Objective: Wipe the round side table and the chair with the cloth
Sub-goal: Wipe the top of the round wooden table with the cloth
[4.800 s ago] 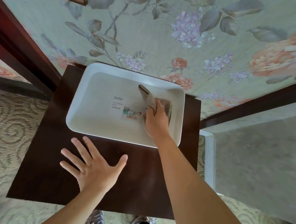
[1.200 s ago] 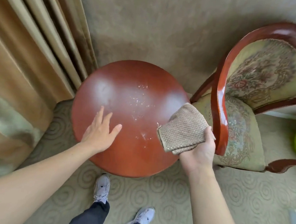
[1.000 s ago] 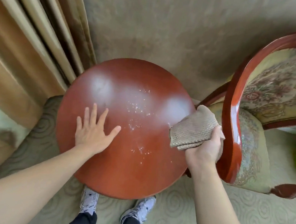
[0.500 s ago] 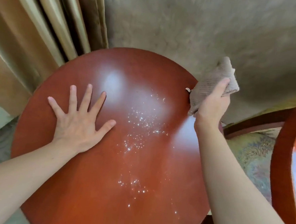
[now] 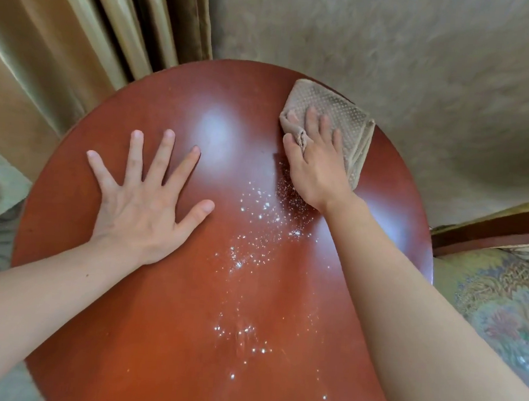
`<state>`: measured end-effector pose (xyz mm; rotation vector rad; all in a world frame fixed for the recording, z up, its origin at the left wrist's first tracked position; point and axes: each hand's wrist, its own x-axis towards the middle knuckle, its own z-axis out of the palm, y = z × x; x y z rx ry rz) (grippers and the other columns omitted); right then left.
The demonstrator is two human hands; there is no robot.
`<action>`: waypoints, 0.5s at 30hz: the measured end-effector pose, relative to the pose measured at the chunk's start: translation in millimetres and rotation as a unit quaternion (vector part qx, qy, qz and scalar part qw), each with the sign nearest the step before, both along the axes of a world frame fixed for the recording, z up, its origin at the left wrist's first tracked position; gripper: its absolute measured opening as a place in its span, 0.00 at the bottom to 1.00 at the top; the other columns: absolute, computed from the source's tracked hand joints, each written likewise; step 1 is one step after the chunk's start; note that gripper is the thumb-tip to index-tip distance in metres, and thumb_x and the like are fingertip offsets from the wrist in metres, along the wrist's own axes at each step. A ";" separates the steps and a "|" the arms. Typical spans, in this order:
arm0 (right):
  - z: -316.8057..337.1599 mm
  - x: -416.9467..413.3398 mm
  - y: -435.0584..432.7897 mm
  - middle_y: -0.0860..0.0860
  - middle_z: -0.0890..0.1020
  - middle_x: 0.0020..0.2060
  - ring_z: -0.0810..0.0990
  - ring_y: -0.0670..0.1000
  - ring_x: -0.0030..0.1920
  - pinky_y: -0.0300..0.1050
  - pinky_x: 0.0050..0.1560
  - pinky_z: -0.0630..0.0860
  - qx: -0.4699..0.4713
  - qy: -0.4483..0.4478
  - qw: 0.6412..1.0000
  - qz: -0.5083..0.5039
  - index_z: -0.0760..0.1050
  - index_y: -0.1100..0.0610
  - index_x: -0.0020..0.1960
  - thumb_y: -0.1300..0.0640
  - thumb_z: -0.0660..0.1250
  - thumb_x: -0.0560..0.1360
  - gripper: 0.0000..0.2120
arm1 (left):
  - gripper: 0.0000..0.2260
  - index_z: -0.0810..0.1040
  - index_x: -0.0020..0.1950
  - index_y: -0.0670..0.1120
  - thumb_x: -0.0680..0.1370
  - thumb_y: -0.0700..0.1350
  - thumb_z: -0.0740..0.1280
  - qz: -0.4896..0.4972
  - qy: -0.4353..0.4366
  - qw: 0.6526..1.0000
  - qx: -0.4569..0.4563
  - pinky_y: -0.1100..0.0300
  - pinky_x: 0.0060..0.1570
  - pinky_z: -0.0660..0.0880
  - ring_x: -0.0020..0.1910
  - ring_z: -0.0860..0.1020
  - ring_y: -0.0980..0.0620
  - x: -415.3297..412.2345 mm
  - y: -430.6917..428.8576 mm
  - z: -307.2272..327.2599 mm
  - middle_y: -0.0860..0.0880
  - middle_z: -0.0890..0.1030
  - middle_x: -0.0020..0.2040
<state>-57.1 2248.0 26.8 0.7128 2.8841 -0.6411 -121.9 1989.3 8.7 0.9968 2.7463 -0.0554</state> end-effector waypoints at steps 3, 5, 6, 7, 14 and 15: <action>5.1 10.3 -6.0 0.54 0.49 0.82 0.41 0.55 0.81 0.52 0.77 0.35 -0.040 -0.001 0.998 0.046 0.57 0.45 0.80 0.49 0.46 0.86 0.22 | 0.37 0.43 0.82 0.58 0.75 0.73 0.34 0.000 -0.003 1.000 -0.001 0.20 0.68 0.44 0.81 0.40 0.37 -0.6 -0.4 0.8 0.48 0.43 0.84; 9.4 19.2 -8.5 0.53 0.48 0.82 0.40 0.53 0.81 0.51 0.78 0.34 -0.070 -0.005 0.996 0.057 0.57 0.43 0.79 0.49 0.45 0.86 0.22 | 0.37 0.43 0.82 0.58 0.75 0.73 0.33 -0.002 -0.004 1.000 0.002 0.20 0.68 0.44 0.81 0.40 0.37 -1.1 -0.1 1.1 0.47 0.43 0.84; 10.9 24.1 -10.7 0.52 0.48 0.82 0.39 0.52 0.81 0.50 0.78 0.33 -0.087 -0.009 0.994 0.059 0.57 0.43 0.79 0.49 0.45 0.86 0.22 | 0.37 0.43 0.82 0.58 0.76 0.73 0.33 -0.002 -0.004 1.000 0.004 0.20 0.68 0.44 0.81 0.40 0.37 -1.6 -0.2 1.6 0.47 0.43 0.84; 12.2 29.6 -14.1 0.51 0.48 0.82 0.39 0.51 0.81 0.49 0.78 0.33 -0.100 -0.014 0.993 0.061 0.58 0.42 0.79 0.49 0.44 0.86 0.22 | 0.37 0.43 0.82 0.58 0.76 0.73 0.33 -0.002 -0.005 1.000 0.005 0.20 0.68 0.44 0.81 0.40 0.37 -2.1 -0.1 2.0 0.47 0.43 0.84; 13.6 82.7 -68.6 0.48 0.45 0.82 0.36 0.49 0.80 0.43 0.75 0.28 -0.107 -0.016 0.994 0.033 0.54 0.42 0.80 0.49 0.44 0.86 0.23 | 0.39 0.44 0.82 0.58 0.75 0.74 0.32 -0.009 -0.011 1.000 0.012 0.19 0.67 0.44 0.81 0.41 0.36 -0.7 -0.3 3.2 0.47 0.44 0.84; 13.2 89.3 -78.4 0.48 0.44 0.82 0.35 0.48 0.80 0.44 0.75 0.28 -0.104 -0.020 0.994 0.027 0.53 0.42 0.80 0.48 0.43 0.85 0.23 | 0.39 0.44 0.82 0.57 0.74 0.74 0.32 -0.010 -0.011 1.000 0.012 0.19 0.67 0.44 0.81 0.41 0.36 -0.4 -0.3 3.5 0.46 0.44 0.84</action>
